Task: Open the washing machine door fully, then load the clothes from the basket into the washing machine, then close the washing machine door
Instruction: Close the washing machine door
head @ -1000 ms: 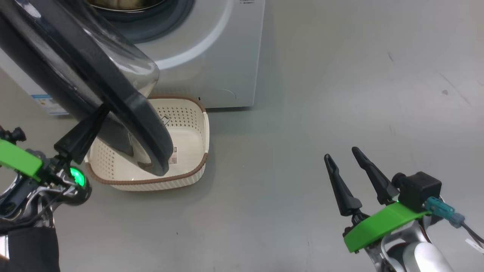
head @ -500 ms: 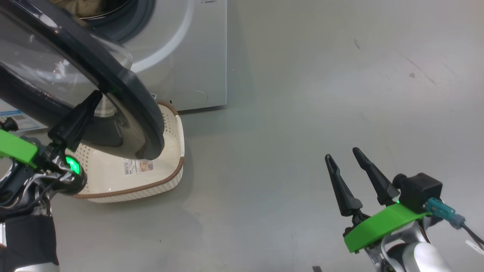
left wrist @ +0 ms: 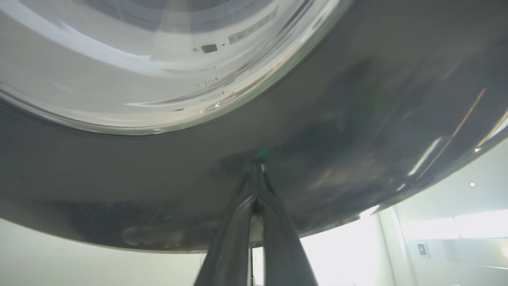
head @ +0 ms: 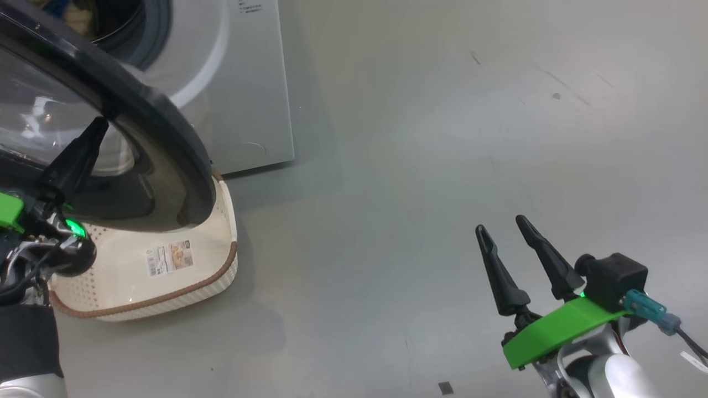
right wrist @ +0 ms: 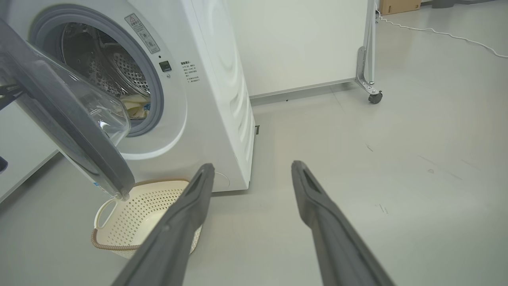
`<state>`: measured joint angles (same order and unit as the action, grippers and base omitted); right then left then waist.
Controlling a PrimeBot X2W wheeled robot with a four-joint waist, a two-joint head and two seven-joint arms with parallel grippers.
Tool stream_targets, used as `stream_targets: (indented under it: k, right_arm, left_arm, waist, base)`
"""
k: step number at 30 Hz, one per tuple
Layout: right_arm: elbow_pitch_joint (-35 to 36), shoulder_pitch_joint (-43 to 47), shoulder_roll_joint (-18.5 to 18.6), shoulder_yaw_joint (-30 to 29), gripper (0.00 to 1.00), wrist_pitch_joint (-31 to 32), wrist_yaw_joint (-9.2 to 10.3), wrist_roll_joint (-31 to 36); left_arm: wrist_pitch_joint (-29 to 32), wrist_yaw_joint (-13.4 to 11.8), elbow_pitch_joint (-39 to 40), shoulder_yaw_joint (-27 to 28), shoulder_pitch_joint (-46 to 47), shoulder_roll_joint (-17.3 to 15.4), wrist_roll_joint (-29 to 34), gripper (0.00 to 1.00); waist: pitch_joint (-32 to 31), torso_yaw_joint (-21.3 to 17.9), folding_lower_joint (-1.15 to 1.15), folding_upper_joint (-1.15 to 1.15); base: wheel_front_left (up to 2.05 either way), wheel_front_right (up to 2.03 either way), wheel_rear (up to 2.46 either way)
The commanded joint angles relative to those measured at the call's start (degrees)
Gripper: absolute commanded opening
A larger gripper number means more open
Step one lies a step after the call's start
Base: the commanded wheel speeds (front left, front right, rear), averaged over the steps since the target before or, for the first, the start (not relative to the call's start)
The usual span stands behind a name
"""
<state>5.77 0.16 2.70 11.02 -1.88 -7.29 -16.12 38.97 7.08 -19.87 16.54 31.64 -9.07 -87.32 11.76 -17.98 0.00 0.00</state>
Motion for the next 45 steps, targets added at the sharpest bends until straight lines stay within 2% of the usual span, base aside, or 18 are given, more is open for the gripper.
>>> stream_targets:
  k: [1,13,24,30,31,32,33,34,37,45]
  right_arm:
    - [1.7,-2.2,0.2,1.1,1.0,-0.4,-0.2,-0.2]
    - [1.2,-2.2,0.2,0.7,1.0,-1.1,-0.2,-0.5]
    - [0.3,-2.6,0.2,-2.0,1.0,-1.8,-0.2,-0.2]
    - [-0.1,-3.2,0.2,-3.5,1.0,-1.9,-0.2,0.7]
    - [-0.1,-3.3,0.2,-3.7,1.0,-1.9,-0.2,0.7]
    - [-0.2,-3.4,0.2,-3.9,1.0,-1.9,-0.2,0.8]
    - [-0.2,-3.5,0.2,-4.0,1.0,-1.9,-0.2,0.9]
    - [-0.3,-3.6,0.2,-4.1,1.0,-1.9,-0.2,1.0]
    - [-0.5,-3.9,0.2,-4.4,1.0,-1.9,-0.2,1.3]
    - [-1.0,-5.2,0.2,-5.2,1.0,-2.0,-0.2,2.2]
  left_arm:
    - [-0.4,0.4,1.8,1.5,3.1,-2.6,0.1,0.0]
    - [-3.3,0.4,2.0,1.3,3.2,-3.4,-0.1,0.0]
    - [-5.6,0.4,6.4,1.6,-1.8,-2.2,-0.5,0.0]
    - [-10.1,0.4,11.3,2.0,-5.2,-0.5,0.5,0.0]
    - [-10.9,0.4,12.1,1.8,-5.9,-0.4,1.1,0.12]
    - [-12.3,0.4,12.8,1.4,-6.7,-0.7,2.7,0.49]
    - [-13.6,0.4,13.6,0.7,-7.3,-0.7,3.9,0.91]
    - [-14.8,0.4,14.4,0.3,-7.8,-0.4,4.1,1.0]
    - [-18.6,0.4,17.1,-1.4,-9.6,-0.8,6.5,1.0]
    - [-36.3,0.4,16.9,-10.0,-15.8,-5.7,23.8,1.0]
  waist:
    - [0.0,-0.6,0.0,0.0]
    - [0.2,-1.2,0.0,0.0]
    - [-0.5,2.3,0.0,0.0]
    - [-1.6,5.3,0.0,0.0]
    - [-1.8,5.9,0.0,0.0]
    - [-1.9,6.4,0.0,0.0]
    - [-2.1,6.9,0.0,0.0]
    - [-2.3,7.4,0.0,0.0]
    - [-2.7,8.9,0.0,0.0]
    - [-4.2,11.8,0.0,0.0]
  base:
    - [0.0,0.0,0.0]
    - [0.0,0.0,0.0]
    - [0.0,0.0,0.0]
    - [0.0,0.0,0.0]
    - [0.0,0.0,0.0]
    - [0.0,0.0,0.0]
    - [0.0,0.0,0.0]
    - [0.0,0.0,0.0]
    - [0.0,0.0,0.0]
    - [0.0,0.0,0.0]
